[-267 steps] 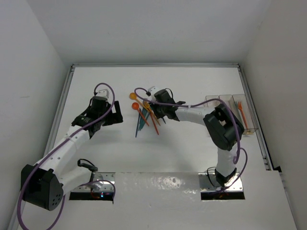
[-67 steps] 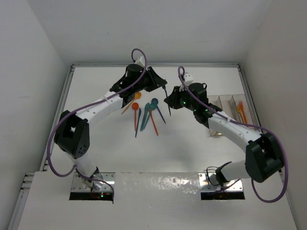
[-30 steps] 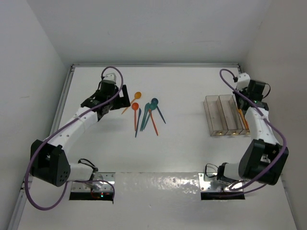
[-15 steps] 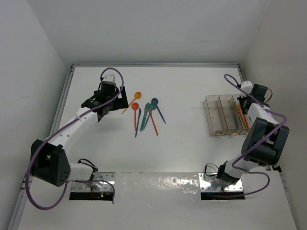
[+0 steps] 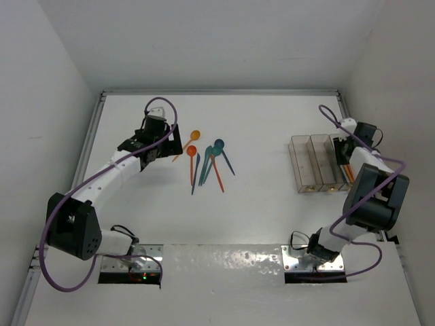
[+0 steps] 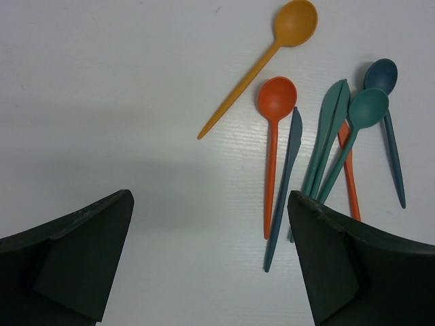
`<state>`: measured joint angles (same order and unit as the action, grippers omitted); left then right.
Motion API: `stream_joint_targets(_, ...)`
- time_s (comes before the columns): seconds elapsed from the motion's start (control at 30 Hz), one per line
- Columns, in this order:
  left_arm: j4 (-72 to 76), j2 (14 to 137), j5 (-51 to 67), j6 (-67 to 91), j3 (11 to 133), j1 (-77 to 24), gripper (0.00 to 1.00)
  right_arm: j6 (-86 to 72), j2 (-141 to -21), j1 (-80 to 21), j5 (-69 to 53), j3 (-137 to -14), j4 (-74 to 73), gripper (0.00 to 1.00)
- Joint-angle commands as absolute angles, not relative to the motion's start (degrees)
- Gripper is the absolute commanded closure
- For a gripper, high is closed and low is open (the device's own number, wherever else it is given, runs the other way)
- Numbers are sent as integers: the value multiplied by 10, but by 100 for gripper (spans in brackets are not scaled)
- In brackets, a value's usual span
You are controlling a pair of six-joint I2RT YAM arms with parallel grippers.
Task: Sort the eating utensils into containers
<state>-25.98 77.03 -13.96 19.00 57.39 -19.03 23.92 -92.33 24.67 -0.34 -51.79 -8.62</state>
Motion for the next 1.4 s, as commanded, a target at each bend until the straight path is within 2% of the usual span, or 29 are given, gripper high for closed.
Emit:
stream_joint_targets(0.0,-250,766,-130,181,585,-192,5,186,-892,243,-24,-551,-55,62)
stream_joint_targets(0.13,-249,766,-119,180,585,-191,5,97,-847,202,-1,-546,-39,61)
stream_joint_targets(0.2,-247,768,-115,179,585,-192,7,80,-814,139,48,-537,-40,60)
stream_joint_targets(0.47,-246,773,-109,183,584,-192,10,-46,-749,-124,110,-504,-25,56)
stream_joint_targets(0.77,-277,755,-85,198,566,-193,10,-106,-882,-311,116,-567,-4,50)
stream_joint_targets(1.0,-265,674,-99,199,497,-193,9,-126,-1032,-354,91,-639,24,50)
stream_joint_targets(1.37,-260,681,-118,193,489,-196,9,-145,-1162,-367,112,-731,26,53)
